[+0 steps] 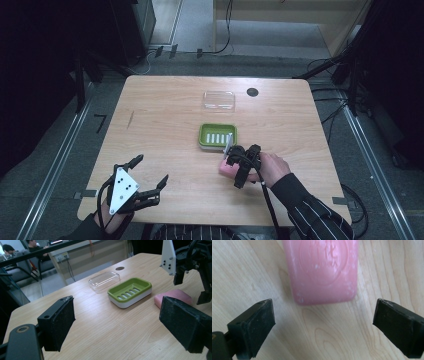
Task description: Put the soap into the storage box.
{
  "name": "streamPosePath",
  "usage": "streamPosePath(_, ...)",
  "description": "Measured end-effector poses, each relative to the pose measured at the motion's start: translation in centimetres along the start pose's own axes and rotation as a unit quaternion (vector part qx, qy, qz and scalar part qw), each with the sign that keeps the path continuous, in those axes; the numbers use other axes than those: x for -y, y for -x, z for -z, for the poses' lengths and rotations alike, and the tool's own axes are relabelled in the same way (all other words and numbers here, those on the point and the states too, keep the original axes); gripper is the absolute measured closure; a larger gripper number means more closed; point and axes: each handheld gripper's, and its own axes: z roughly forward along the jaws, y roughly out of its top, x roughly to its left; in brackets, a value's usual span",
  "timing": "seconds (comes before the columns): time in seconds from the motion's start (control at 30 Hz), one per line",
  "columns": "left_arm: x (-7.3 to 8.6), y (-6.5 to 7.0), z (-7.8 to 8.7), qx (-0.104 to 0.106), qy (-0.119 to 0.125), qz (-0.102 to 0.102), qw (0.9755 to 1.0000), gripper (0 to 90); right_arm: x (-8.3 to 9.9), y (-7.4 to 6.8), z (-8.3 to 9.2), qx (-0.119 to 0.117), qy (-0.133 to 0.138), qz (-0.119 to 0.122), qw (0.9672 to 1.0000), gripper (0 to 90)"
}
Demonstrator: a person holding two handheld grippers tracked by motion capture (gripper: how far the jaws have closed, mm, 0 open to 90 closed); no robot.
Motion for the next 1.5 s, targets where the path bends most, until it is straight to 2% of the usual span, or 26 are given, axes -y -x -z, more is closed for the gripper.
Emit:
streamPosePath(0.4,0.0,0.0,0.0,0.0,0.0,0.0,1.0,13.3,-1.8,0.3,-0.5,-0.007,0.009,0.027,0.9996,0.0)
streamPosePath(0.67,0.0,0.0,0.0,0.001,0.0,0.0,1.0,13.3,-2.6,0.5,-0.8,-0.014,0.012,0.034,0.9992,0.5)
streamPosePath(0.77,0.0,0.0,0.0,0.001,0.0,0.0,1.0,13.3,-3.0,0.5,-1.1,-0.017,0.01,0.038,0.9991,5.5)
streamPosePath(0.83,0.0,0.0,0.0,0.001,0.0,0.0,1.0,13.3,-3.2,0.5,-1.1,-0.019,0.013,0.043,0.9988,12.7)
streamPosePath(1.23,0.0,0.0,0.0,0.001,0.0,0.0,1.0,13.3,-3.7,0.2,-1.1,-0.021,0.015,0.053,0.9983,31.5)
streamPosePath(1.5,0.0,0.0,0.0,0.001,0.0,0.0,1.0,13.3,-3.7,0.2,-1.1,-0.025,0.017,0.059,0.9978,37.8)
